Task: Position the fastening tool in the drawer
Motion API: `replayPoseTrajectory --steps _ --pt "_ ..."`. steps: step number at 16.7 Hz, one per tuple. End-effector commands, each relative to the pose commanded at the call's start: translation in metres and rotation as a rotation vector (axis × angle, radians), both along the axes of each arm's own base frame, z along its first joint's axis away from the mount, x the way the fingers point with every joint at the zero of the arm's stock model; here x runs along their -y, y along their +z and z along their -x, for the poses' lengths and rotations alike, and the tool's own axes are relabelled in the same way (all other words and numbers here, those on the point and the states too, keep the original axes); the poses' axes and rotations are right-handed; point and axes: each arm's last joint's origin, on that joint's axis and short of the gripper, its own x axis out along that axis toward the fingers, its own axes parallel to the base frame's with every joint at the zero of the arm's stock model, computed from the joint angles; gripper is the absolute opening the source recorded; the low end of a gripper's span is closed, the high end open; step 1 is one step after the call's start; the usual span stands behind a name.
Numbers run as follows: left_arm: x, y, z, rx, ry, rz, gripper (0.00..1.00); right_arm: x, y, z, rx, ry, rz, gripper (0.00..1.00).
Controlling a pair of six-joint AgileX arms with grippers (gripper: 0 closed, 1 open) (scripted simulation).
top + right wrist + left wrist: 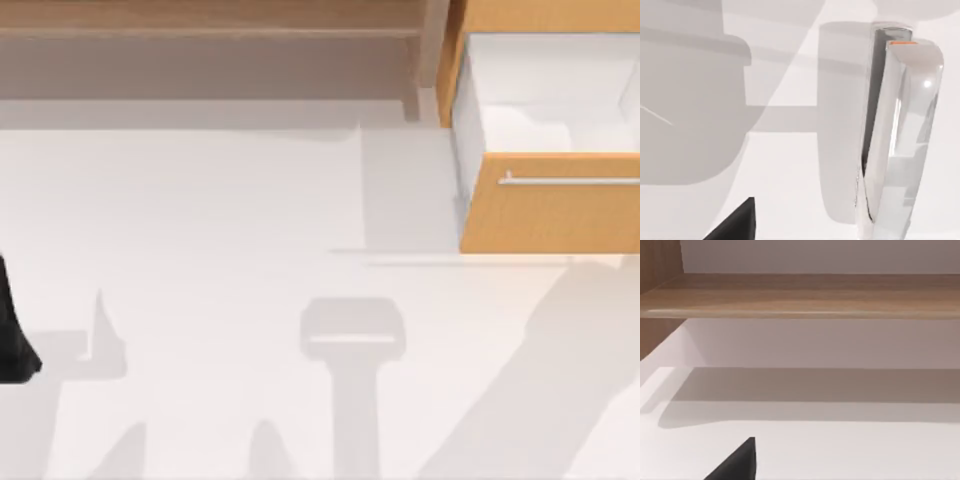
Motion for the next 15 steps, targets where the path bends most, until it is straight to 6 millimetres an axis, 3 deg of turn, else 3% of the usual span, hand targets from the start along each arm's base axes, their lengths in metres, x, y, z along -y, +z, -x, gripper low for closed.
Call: replayPoseTrajectory --steps 4,10,14,15 --pt "0.000 0.000 0.000 0.000 0.000 0.000 1.00 -0.002 -0.001 0.000 0.000 0.002 0.001 1.00" --pt "0.000 0.000 0.000 0.000 0.000 0.000 1.00 0.000 -0.046 0.000 0.003 0.000 0.002 1.00" --pt "0.000 0.000 0.000 0.000 0.000 0.000 1.00 0.000 -0.050 0.000 0.000 0.000 0.000 1.00" --pt "0.000 0.000 0.000 0.000 0.000 0.000 1.00 0.000 -0.050 0.000 0.000 0.000 0.000 0.92"
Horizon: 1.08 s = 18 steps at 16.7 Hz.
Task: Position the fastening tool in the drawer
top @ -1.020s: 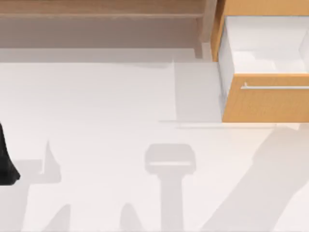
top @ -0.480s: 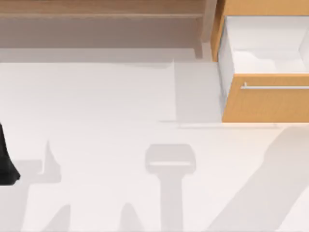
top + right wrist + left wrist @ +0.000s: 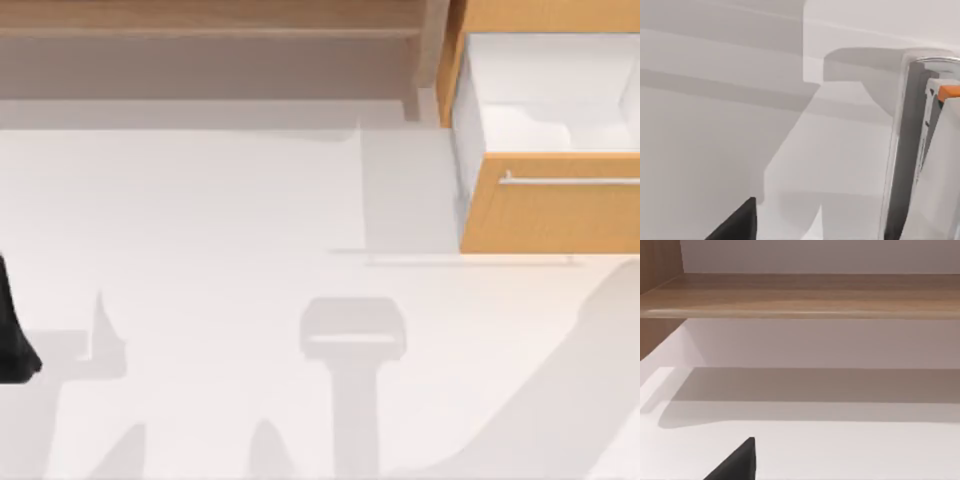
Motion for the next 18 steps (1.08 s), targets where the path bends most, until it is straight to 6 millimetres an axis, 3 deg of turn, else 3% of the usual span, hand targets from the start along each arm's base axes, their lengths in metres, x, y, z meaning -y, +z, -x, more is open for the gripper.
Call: replayPoseTrajectory --steps 12,18 --pt "0.0000 0.0000 0.0000 0.000 0.000 0.000 1.00 0.0000 0.0000 0.0000 0.000 0.000 0.000 0.02" --pt "0.0000 0.0000 0.0000 0.000 0.000 0.000 1.00 0.0000 0.0000 0.0000 0.000 0.000 0.000 0.00"
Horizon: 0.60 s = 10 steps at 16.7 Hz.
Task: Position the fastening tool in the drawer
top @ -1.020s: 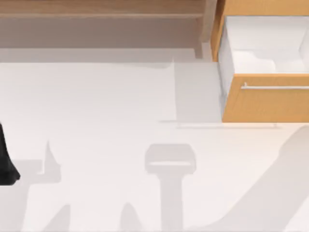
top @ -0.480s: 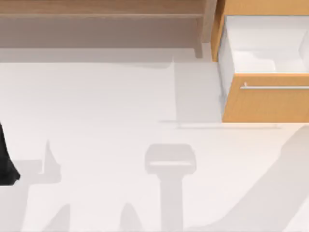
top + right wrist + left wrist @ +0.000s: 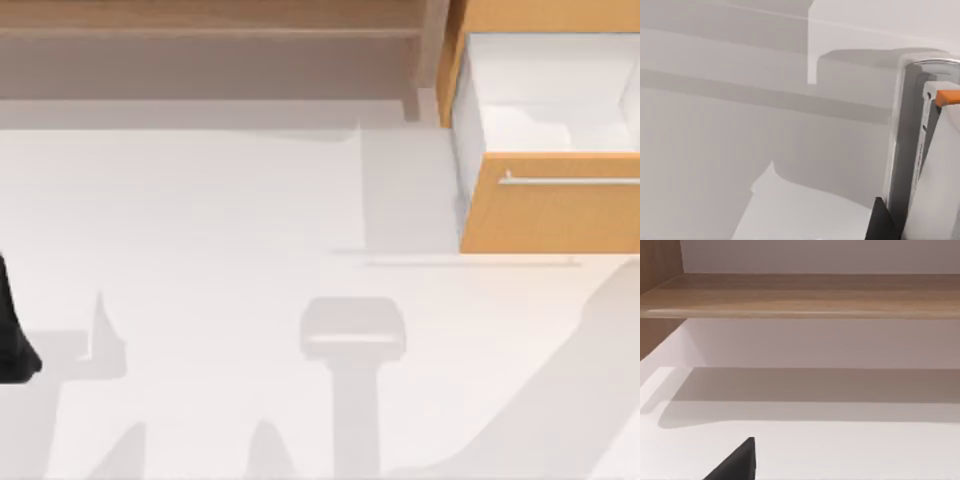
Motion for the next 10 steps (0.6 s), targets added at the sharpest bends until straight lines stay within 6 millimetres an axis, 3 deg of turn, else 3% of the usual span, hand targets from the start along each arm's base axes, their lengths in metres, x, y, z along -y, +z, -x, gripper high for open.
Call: replayPoseTrajectory --steps 4,10 --pt "0.000 0.000 0.000 0.000 0.000 0.000 1.00 0.000 0.002 0.000 0.001 0.000 0.001 0.00" --pt "0.000 0.000 0.000 0.000 0.000 0.000 1.00 -0.001 0.030 0.000 0.000 0.000 0.000 0.00"
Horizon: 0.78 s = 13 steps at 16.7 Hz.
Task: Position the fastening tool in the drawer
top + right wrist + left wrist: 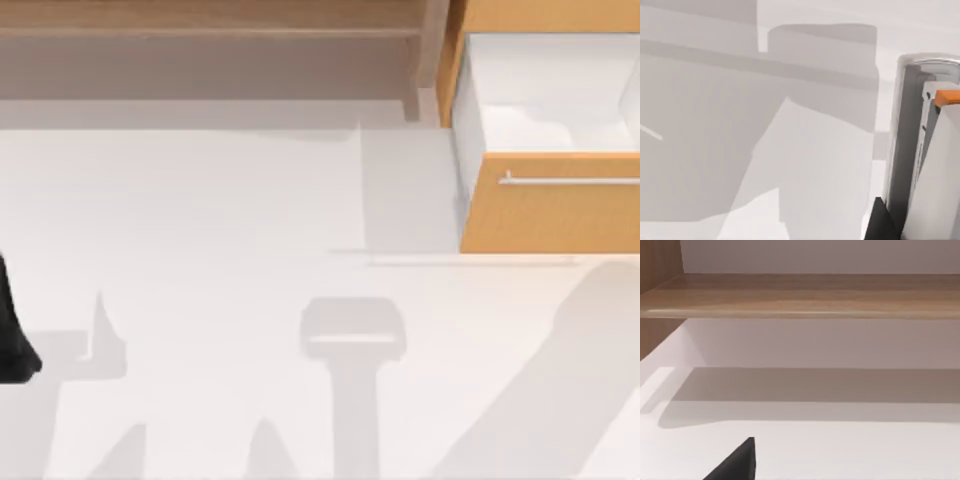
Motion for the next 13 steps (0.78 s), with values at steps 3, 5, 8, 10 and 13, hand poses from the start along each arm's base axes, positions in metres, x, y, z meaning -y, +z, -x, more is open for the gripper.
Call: replayPoseTrajectory --steps 3,5,8,10,13 --pt "0.000 0.000 0.000 0.000 0.000 0.000 1.00 0.000 -0.002 0.000 -0.004 -0.001 -0.002 0.00" --pt "0.000 0.000 0.000 0.000 0.000 0.000 1.00 -0.002 0.003 -0.003 0.018 0.002 0.004 0.00" --pt "0.000 0.000 0.000 0.000 0.000 0.000 1.00 -0.015 0.044 -0.023 0.178 0.001 0.041 0.00" --pt "0.000 0.000 0.000 0.000 0.000 0.000 1.00 -0.033 0.093 -0.035 0.343 -0.008 0.065 0.00" --pt "0.000 0.000 0.000 0.000 0.000 0.000 1.00 -0.073 0.163 -0.045 0.556 -0.025 0.053 0.00"
